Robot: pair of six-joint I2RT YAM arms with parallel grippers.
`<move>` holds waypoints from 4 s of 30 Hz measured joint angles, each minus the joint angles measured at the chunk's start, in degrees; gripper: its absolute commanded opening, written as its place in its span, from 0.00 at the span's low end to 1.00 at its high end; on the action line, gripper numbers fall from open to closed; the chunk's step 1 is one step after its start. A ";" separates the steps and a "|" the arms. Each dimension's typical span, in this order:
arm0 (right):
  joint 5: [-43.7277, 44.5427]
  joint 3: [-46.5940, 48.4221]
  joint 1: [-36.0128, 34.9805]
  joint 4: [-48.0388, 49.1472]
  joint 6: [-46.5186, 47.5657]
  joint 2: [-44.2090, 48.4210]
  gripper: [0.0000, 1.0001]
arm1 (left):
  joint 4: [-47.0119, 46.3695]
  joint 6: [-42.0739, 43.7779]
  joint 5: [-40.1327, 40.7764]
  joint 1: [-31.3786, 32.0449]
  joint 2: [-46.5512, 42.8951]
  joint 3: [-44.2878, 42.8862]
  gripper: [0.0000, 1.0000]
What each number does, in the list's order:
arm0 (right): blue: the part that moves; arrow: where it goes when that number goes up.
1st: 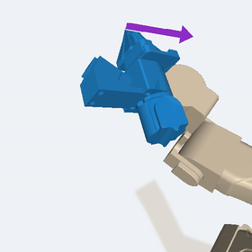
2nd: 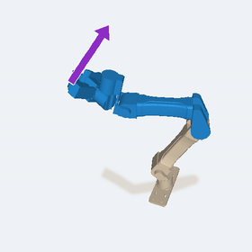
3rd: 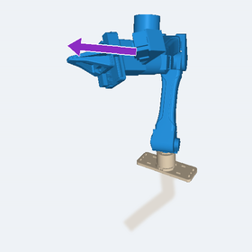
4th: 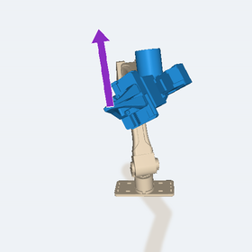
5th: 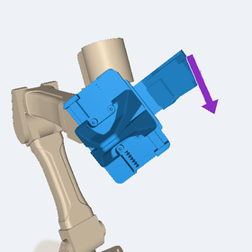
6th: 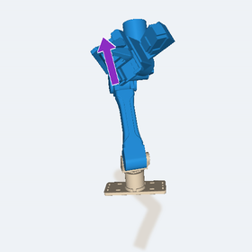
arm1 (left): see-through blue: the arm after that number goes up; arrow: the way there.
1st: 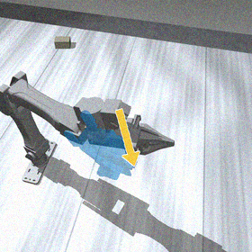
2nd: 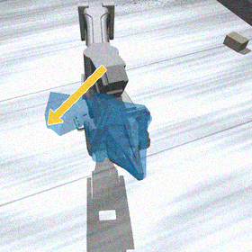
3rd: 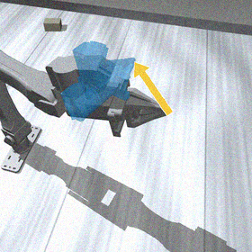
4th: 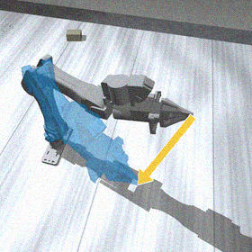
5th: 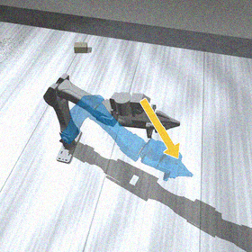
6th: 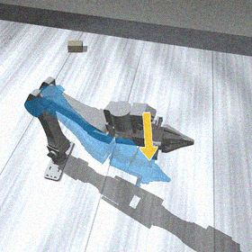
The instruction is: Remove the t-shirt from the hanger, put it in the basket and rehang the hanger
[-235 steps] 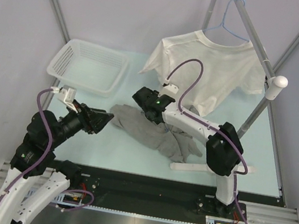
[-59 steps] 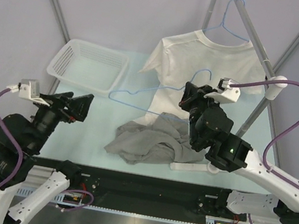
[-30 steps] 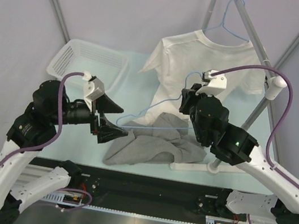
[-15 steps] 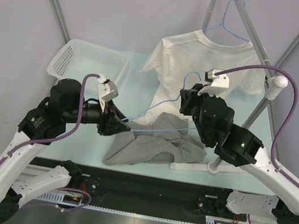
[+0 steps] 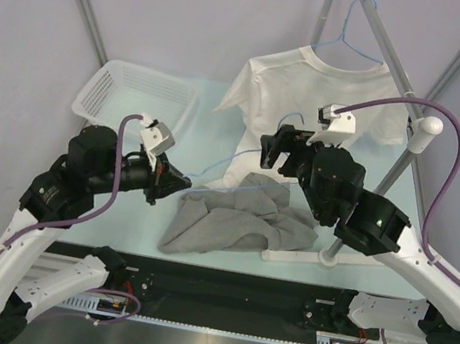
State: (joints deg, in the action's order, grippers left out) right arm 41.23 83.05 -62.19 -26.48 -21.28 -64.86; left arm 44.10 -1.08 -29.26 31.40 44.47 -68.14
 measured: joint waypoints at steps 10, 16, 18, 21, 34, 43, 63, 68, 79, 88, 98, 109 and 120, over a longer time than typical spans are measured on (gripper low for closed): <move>-5.75 0.98 -2.89 -4.46 0.09 2.51 0.62 | 0.48 -1.46 11.47 0.04 -3.02 -0.07 0.00; -9.01 -8.22 -4.37 -5.14 -3.19 6.32 0.20 | 0.52 -2.10 16.11 0.04 -3.34 -3.76 0.00; -9.46 -12.39 -5.25 -4.50 -5.09 5.84 0.07 | 0.09 -2.14 15.58 0.04 -2.54 -6.45 0.00; -10.08 -18.97 -7.17 -1.73 -7.37 3.78 0.00 | -1.20 -2.51 13.94 0.04 -0.33 -10.99 0.00; -7.19 -38.62 -13.07 19.56 -13.31 -6.01 0.00 | -6.40 -5.62 -4.28 0.96 20.92 -32.92 0.00; -4.83 -38.66 -13.07 25.79 -14.99 -5.77 0.00 | -4.87 -5.95 -3.50 10.01 32.06 -38.73 0.00; -2.32 -38.69 -13.07 25.77 -16.55 -3.17 0.00 | -9.46 -5.88 5.25 22.08 31.91 -32.22 0.00; -1.81 -39.26 -13.07 25.68 -16.72 -1.95 0.00 | -9.35 -5.90 5.01 22.36 31.58 -29.97 0.29; -1.25 -40.83 -12.96 23.91 -18.05 1.25 0.00 | -7.93 -5.42 11.76 23.04 23.10 -29.73 0.88; -1.05 -41.03 -12.96 23.17 -18.12 1.73 0.00 | -13.79 -10.16 38.05 22.99 -3.82 -9.66 0.96; -0.48 -34.80 -13.20 17.29 -20.87 -8.44 0.69 | -11.21 -27.71 46.25 23.02 -11.23 22.95 0.90; 2.97 -32.22 -15.30 9.77 -26.82 -19.69 1.00 | -11.15 -36.48 48.13 22.99 -20.17 28.98 0.89; 7.63 -31.47 -10.97 2.36 -34.18 -26.53 0.93 | -13.77 -38.53 45.90 23.02 -19.04 33.40 0.91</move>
State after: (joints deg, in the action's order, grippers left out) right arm 48.86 51.57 -73.17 -24.12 -55.46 -91.39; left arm 30.33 -39.62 16.64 54.41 25.43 -34.74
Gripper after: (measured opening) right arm 0.984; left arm 0.906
